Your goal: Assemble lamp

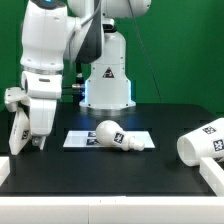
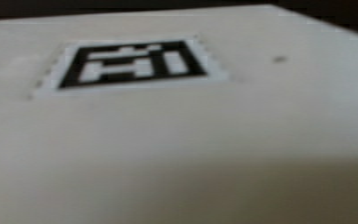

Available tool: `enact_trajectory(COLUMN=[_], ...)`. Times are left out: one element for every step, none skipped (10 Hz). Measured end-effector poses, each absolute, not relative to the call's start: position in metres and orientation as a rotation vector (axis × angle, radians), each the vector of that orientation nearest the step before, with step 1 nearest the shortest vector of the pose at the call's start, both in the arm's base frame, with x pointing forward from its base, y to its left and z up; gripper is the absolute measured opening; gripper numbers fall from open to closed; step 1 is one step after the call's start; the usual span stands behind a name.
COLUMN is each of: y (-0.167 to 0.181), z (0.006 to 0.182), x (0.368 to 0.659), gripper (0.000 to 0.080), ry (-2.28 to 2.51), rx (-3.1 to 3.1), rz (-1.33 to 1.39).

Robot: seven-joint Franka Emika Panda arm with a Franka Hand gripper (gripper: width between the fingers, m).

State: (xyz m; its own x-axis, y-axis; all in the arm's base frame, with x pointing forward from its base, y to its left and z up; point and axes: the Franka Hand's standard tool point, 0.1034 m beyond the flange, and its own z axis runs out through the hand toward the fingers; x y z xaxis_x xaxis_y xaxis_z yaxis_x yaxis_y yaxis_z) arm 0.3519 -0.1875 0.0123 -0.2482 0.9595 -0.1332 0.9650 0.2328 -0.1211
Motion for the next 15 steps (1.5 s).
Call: enact_trajectory(y=[-0.188, -0.188, -0.188, -0.188, -0.188, -0.189, -0.193, -0.197, -0.2, -0.196, -0.187, -0.18, -0.18, -0.181, -0.18], z=[0.012, 0.013, 0.013, 0.013, 0.013, 0.013, 0.02, 0.027, 0.03, 0.031, 0.032, 0.035, 0.036, 0.035, 0.035], x=[0.352, 0.352, 0.352, 0.352, 0.352, 0.352, 0.35, 0.351, 0.35, 0.352, 0.354, 0.359, 0.363, 0.362, 0.362], gripper=[0.0313, 0.0313, 0.0314, 0.0314, 0.0314, 0.0314, 0.0314, 0.0314, 0.0314, 0.0314, 0.0314, 0.0314, 0.0314, 0.0314, 0.0314], ry=[2.442, 2.439, 2.439, 2.439, 2.439, 2.438, 2.405, 2.343, 2.274, 2.108, 1.965, 1.908, 2.041, 2.03, 2.032], rx=[1.908, 1.909, 1.909, 1.909, 1.909, 1.91, 1.964, 2.041, 2.129, 2.285, 2.41, 2.456, 2.355, 2.366, 2.366], rz=[-0.278, -0.277, -0.277, -0.277, -0.277, -0.278, -0.293, -0.298, -0.311, -0.315, -0.348, -0.398, -0.391, -0.393, -0.394])
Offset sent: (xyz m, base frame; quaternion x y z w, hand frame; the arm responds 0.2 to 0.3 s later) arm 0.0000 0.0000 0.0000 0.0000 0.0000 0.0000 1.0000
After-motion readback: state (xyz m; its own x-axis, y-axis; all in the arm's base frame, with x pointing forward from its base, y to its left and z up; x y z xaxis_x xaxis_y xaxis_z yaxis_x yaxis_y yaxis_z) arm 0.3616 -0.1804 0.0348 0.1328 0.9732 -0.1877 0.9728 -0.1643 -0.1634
